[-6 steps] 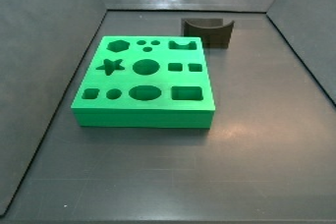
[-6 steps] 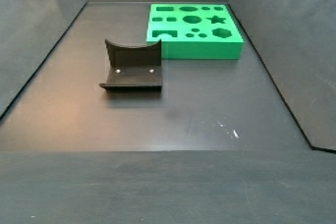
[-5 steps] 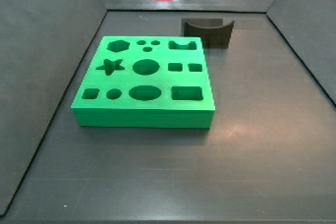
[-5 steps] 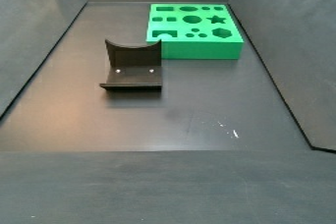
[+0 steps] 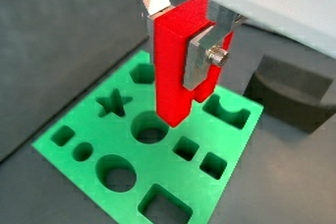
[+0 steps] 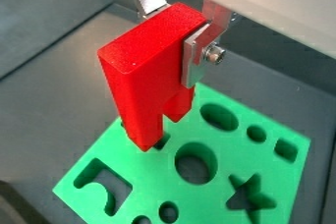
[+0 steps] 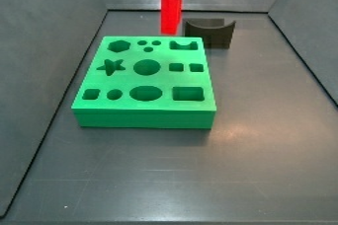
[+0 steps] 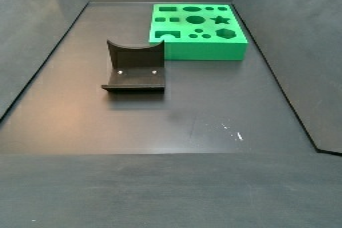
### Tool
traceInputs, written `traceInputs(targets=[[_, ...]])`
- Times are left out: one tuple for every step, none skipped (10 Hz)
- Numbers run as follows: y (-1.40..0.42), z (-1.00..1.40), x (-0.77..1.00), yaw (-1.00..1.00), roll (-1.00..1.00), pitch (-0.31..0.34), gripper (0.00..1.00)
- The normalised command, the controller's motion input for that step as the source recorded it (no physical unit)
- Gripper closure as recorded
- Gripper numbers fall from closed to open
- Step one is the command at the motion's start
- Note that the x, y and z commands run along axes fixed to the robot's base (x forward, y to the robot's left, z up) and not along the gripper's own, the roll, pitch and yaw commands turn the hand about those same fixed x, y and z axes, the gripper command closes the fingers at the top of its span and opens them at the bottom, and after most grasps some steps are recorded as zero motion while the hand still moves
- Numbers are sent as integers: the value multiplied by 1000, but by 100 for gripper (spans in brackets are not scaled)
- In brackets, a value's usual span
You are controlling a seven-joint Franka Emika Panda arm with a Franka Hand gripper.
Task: Insert the double-square object.
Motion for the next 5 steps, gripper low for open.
traceInputs(targets=[[0, -466, 126, -666, 0, -123, 100], [0, -280, 243, -843, 0, 0, 100], [0, -189, 197, -846, 0, 0, 100], [0, -154, 229, -857, 0, 0, 100], [0, -194, 329, -789, -10, 0, 100]])
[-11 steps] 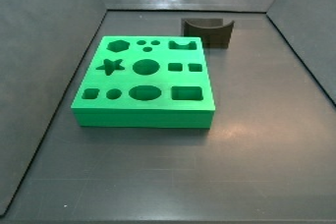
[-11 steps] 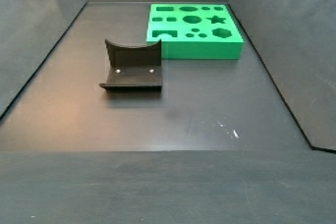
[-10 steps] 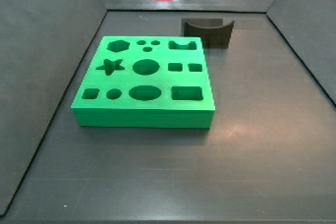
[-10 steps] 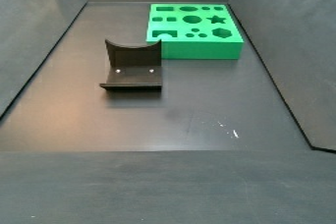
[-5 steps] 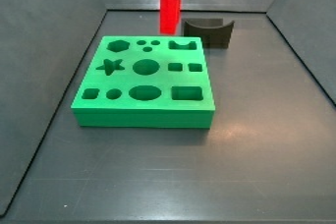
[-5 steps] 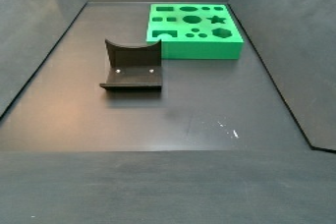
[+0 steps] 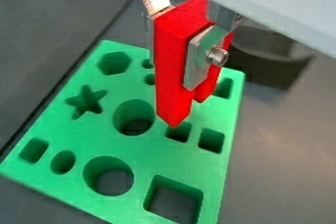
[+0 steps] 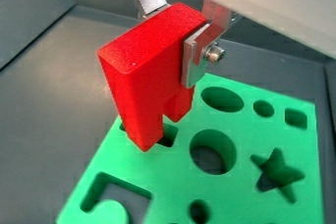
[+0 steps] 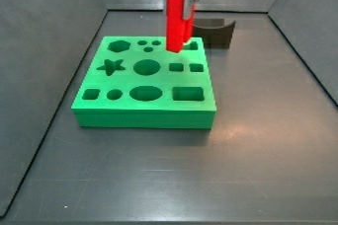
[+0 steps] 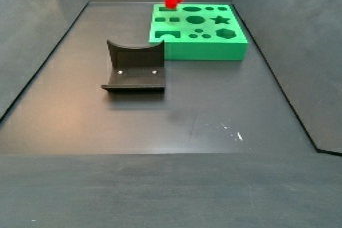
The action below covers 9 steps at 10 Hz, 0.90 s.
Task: Insert the double-square object.
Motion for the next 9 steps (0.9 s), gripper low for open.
traceInputs(targets=[[0, -297, 389, -734, -33, -34, 100], [49, -346, 454, -631, -43, -30, 100], [57, -371, 460, -431, -4, -11, 100], [34, -334, 440, -420, 0, 0, 100], [9, -197, 349, -477, 0, 0, 100], [0, -94, 83, -711, 0, 43, 100], [-3, -71, 0, -880, 0, 50, 100], [0, -60, 0, -1000, 14, 37, 100], [0, -46, 0, -1000, 16, 0, 100]])
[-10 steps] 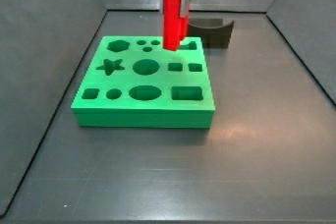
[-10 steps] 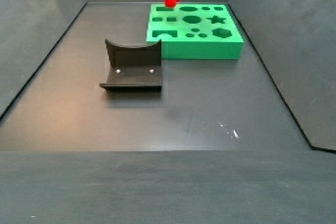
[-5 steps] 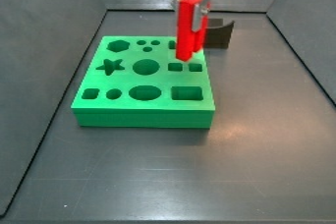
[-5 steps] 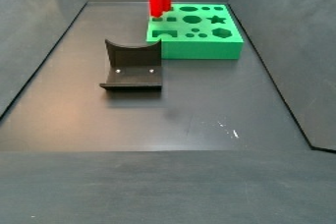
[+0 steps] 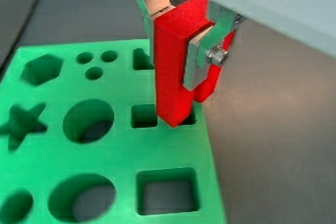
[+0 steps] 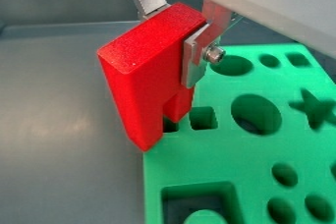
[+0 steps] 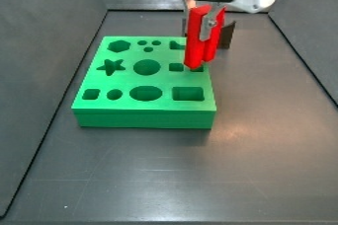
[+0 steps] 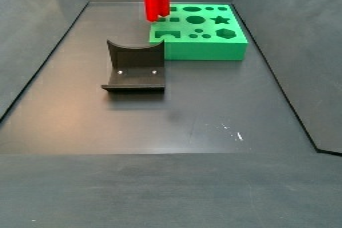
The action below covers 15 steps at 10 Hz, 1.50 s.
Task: Insert the double-square object.
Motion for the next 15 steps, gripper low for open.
traceInputs(targets=[[0, -86, -3, -1000, 0, 0, 100], [0, -117, -166, -949, 7, 0, 100], [0, -63, -249, -857, 24, 10, 100], [0, 0, -280, -834, 44, 34, 100], [0, 0, -329, -794, 40, 44, 100], [0, 0, -349, -766, 34, 27, 100], [0, -43, -223, -837, 47, 26, 100], [0, -89, 40, -766, 64, 71, 100], [0, -194, 243, -503, 30, 40, 100], [0, -254, 337, -277, 0, 7, 100], [0, -286, 200, -174, 27, 0, 100], [0, -266, 0, 0, 81, 0, 100], [0, -306, 0, -114, 47, 0, 100], [0, -303, 0, -460, 41, 30, 100], [0, -240, -29, -606, 0, 39, 100]])
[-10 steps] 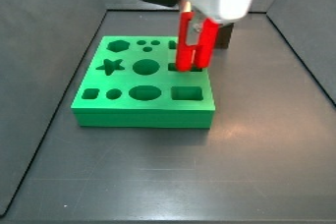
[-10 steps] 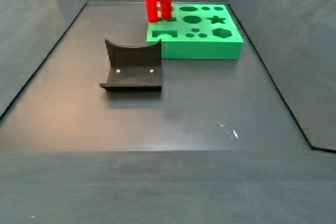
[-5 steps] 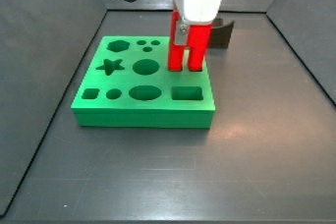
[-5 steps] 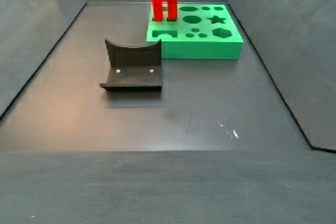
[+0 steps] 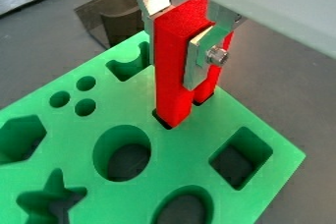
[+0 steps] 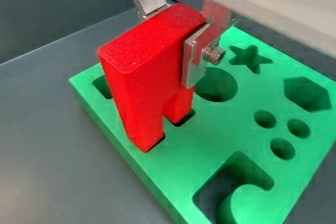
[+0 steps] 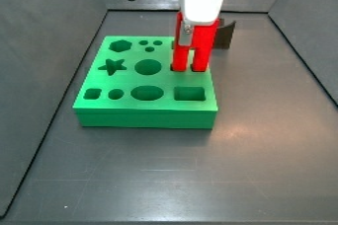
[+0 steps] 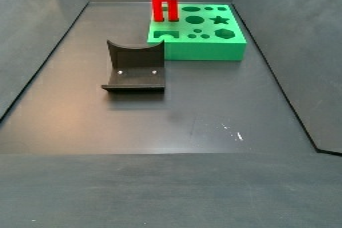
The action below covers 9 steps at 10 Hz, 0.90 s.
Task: Insert the double-square object.
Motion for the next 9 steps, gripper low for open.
traceInputs(targets=[[0, -266, 0, -549, 0, 0, 100], [0, -294, 0, -474, 0, 0, 100], [0, -363, 0, -286, 0, 0, 100], [57, -406, 0, 0, 96, 0, 100], [100, -374, -83, 69, 149, -17, 100], [49, -346, -129, 189, 184, -31, 100], [37, -354, -77, 323, 187, -59, 100], [0, -383, 0, 266, 111, -44, 100], [0, -371, -23, 163, 54, -83, 100]])
